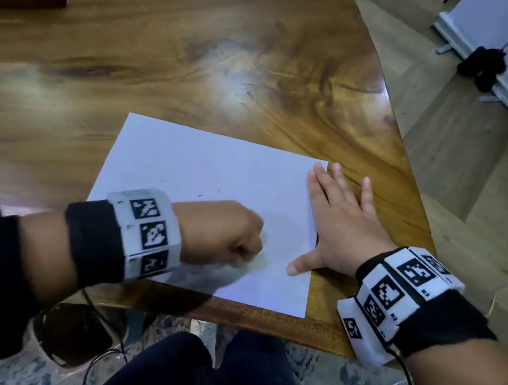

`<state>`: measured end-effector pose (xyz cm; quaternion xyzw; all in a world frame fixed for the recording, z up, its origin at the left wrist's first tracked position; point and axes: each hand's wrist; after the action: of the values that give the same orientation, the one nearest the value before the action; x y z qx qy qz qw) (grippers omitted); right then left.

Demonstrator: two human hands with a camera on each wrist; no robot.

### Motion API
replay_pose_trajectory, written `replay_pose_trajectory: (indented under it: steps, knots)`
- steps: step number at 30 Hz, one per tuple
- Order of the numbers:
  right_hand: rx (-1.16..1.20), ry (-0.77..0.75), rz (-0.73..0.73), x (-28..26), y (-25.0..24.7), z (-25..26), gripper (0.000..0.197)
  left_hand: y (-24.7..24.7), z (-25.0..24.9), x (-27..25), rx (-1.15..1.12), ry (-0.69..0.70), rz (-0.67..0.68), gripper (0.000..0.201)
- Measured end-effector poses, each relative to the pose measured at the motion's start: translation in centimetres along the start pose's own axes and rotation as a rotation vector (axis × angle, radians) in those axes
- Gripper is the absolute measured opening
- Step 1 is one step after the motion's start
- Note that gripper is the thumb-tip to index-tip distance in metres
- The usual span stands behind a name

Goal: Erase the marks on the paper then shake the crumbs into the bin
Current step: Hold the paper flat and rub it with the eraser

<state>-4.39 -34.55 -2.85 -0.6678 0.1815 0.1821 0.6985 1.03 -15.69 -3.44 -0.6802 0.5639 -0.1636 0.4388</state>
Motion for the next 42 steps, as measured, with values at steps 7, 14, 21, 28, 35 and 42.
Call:
replay_pose_trajectory:
  steps: [7,14,21,28,35,42]
  knots:
    - [0.049,-0.025,-0.017,0.0,0.3,-0.2,0.144,-0.7,0.9,-1.1,-0.099,-0.211,-0.096,0.014]
    - [0.019,-0.023,0.027,0.2,0.4,-0.3,0.151,-2.7,-0.2,5.4,-0.011,-0.229,-0.314,0.022]
    - [0.017,-0.025,0.026,0.2,0.3,-0.4,0.151,-0.3,-1.3,3.0,0.017,-0.04,0.012,0.01]
    - [-0.002,-0.022,0.037,0.1,0.1,-0.1,0.15,-1.8,-1.2,4.4,0.07,-0.034,-0.038,0.009]
    - [-0.015,-0.014,0.043,0.1,0.1,0.0,0.15,0.1,0.0,-1.4,-0.106,-0.08,0.091,0.01]
    - [-0.013,-0.009,0.047,0.1,-0.1,0.1,0.149,-1.2,0.2,1.7,0.008,-0.069,-0.133,0.01]
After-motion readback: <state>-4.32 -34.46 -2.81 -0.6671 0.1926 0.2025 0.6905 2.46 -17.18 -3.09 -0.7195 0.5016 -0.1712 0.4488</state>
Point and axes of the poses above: each hand's wrist, its own x-axis towards the middle knuckle, its own y-axis out of the palm, z = x × y, and after that the axes turned 6 degrees about -z, right-handed
